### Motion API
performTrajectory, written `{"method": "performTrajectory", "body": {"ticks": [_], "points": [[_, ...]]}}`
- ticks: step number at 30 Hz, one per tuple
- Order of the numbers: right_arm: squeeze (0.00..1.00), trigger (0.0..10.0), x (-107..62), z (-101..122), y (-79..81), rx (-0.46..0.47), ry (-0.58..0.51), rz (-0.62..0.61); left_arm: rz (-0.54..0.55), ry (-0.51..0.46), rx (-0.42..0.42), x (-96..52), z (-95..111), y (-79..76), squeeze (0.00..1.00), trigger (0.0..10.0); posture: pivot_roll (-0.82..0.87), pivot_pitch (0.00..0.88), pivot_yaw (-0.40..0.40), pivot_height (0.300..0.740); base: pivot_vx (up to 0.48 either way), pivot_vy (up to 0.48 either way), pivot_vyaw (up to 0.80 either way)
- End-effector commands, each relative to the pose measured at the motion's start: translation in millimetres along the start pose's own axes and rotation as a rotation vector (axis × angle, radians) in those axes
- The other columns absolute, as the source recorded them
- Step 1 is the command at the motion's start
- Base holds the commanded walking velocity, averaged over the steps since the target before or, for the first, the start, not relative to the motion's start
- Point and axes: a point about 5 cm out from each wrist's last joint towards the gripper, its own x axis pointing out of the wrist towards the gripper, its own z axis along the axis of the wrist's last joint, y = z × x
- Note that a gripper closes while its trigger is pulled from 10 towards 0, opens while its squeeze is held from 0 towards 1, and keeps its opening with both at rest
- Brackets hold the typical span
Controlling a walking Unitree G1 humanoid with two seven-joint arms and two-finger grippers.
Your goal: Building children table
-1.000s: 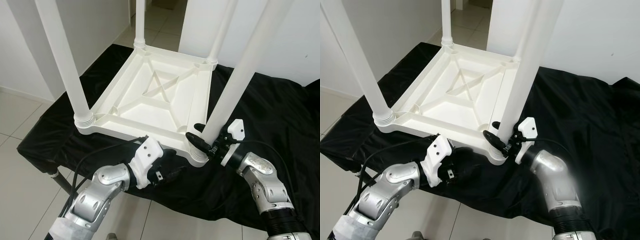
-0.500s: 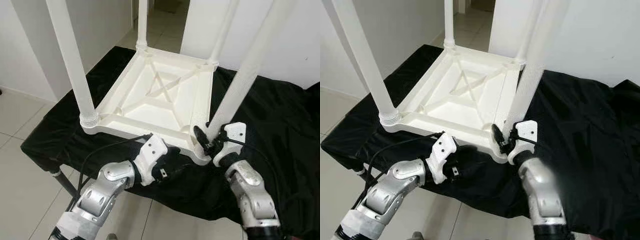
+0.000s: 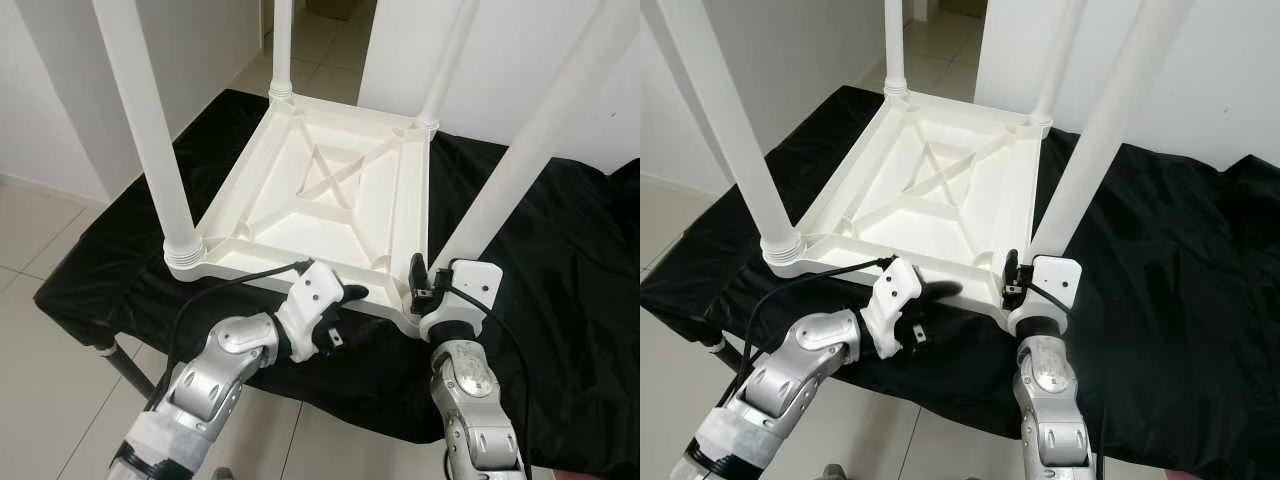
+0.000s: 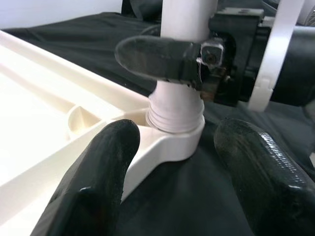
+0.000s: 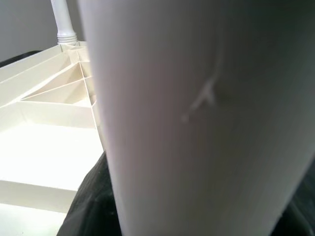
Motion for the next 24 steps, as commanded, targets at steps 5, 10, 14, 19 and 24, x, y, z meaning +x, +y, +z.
{"method": "performTrajectory", "body": {"ticks": [5, 10, 14, 19, 24], "points": [[0.0, 10.0, -5.5, -16.7, 1.9, -0.018, 0.085, 0.024, 0.078, -0.002, 0.011, 5.6, -0.6, 4.9, 0.0, 10.0, -0.01, 0.113, -0.061, 0.74, 0.0, 0.0, 0.0], [1.0, 10.0, -5.6, -18.2, 2.6, -0.019, 0.081, 0.04, 0.108, -0.001, 0.017, 5.9, -0.7, 7.4, 0.0, 10.0, -0.01, 0.115, -0.063, 0.74, 0.0, 0.0, 0.0], [1.0, 10.0, -6.3, -16.0, 1.1, -0.017, 0.055, 0.065, 0.129, 0.001, 0.009, 3.4, -2.9, 8.1, 0.0, 10.0, -0.01, 0.11, -0.055, 0.74, 0.0, 0.0, 0.0], [1.0, 10.0, -8.0, -12.8, -6.4, -0.014, 0.01, 0.097, 0.132, 0.02, -0.008, 0.1, -6.2, 7.0, 0.0, 10.0, 0.0, 0.108, -0.052, 0.74, 0.0, 0.0, 0.0], [0.0, 10.0, -8.7, -14.2, -17.3, -0.008, -0.024, 0.167, 0.137, 0.024, 0.02, 1.6, -3.4, 5.4, 0.0, 10.0, 0.02, 0.111, -0.051, 0.74, 0.0, 0.0, 0.0]]}}
